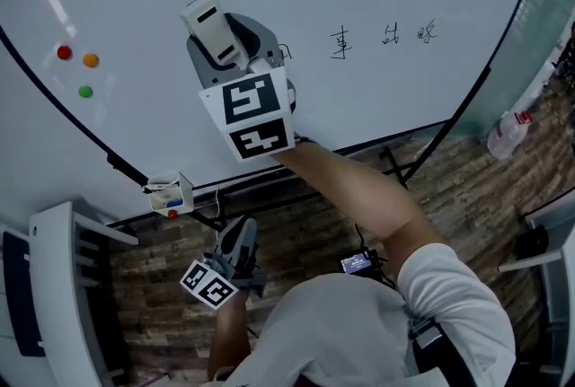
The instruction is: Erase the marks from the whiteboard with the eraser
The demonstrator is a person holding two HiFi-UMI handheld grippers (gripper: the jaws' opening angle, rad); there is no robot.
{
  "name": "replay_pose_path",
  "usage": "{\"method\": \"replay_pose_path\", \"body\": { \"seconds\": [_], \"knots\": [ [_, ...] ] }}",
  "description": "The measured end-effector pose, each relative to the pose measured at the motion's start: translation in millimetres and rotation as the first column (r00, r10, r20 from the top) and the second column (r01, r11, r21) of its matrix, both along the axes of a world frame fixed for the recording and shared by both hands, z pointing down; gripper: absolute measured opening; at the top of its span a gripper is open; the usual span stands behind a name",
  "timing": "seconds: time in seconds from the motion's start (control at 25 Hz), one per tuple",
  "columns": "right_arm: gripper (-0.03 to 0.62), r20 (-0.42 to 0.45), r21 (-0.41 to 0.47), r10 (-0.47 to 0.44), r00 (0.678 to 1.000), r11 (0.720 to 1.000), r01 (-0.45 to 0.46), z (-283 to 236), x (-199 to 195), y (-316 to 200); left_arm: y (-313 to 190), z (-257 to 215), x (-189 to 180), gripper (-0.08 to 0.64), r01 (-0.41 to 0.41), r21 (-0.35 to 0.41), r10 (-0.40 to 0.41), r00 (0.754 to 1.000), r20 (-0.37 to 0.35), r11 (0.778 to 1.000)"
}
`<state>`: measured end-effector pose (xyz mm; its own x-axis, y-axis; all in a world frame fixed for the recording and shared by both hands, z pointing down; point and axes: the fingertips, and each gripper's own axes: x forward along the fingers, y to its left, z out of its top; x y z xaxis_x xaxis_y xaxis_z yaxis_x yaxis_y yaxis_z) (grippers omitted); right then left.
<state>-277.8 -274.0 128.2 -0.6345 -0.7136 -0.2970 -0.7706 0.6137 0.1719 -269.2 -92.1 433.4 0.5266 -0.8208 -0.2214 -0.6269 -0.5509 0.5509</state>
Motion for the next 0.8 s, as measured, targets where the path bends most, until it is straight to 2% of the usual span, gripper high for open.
{"method": "replay_pose_path", "body": {
  "seconds": [0.16,0.36,0.64,0.8],
  "knots": [
    [0.245,-0.054,0.017,-0.038,0.998,0.999,0.039,23.3,-7.8,21.2,6.6,4.9,-3.1,0.008,0.019,-0.023,-0.019,1.0,0.008,1.0],
    [0.245,-0.162,0.011,-0.006,0.987,1.0,0.008,65.6,-11.2,24.6,16.8,14.0,-1.1,0.008,0.031,-0.051,-0.03,0.999,0.013,0.998],
    [0.245,-0.2,-0.072,0.015,0.98,0.997,-0.03,106.2,-21.6,3.9,30.1,19.8,-8.7,0.008,0.071,-0.076,-0.07,0.997,0.019,0.995],
    [0.245,-0.223,-0.087,0.044,0.974,0.994,-0.064,120.6,-27.3,-5.5,34.4,21.6,-14.2,0.008,0.092,-0.083,-0.091,0.996,0.022,0.992]
  ]
}}
